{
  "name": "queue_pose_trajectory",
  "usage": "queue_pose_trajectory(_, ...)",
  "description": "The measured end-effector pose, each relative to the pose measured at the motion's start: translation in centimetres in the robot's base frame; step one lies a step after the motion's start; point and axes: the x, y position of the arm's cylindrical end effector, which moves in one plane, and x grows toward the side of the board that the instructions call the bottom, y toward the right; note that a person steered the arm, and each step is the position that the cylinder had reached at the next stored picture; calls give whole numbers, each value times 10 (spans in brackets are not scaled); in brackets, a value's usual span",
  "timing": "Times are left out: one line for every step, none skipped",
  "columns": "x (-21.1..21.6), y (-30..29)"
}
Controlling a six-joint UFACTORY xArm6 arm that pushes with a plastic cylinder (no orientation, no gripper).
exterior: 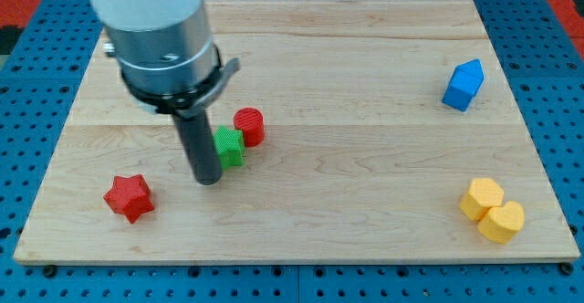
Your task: Place your arm to the left of the yellow hexagon
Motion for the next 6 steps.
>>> queue_pose_trajectory(-21,6)
queue_pose_trajectory(-57,42)
queue_pose_trajectory(-71,95)
queue_pose_trajectory(-16,154)
queue_pose_trajectory(35,188)
queue_pose_trajectory(47,227)
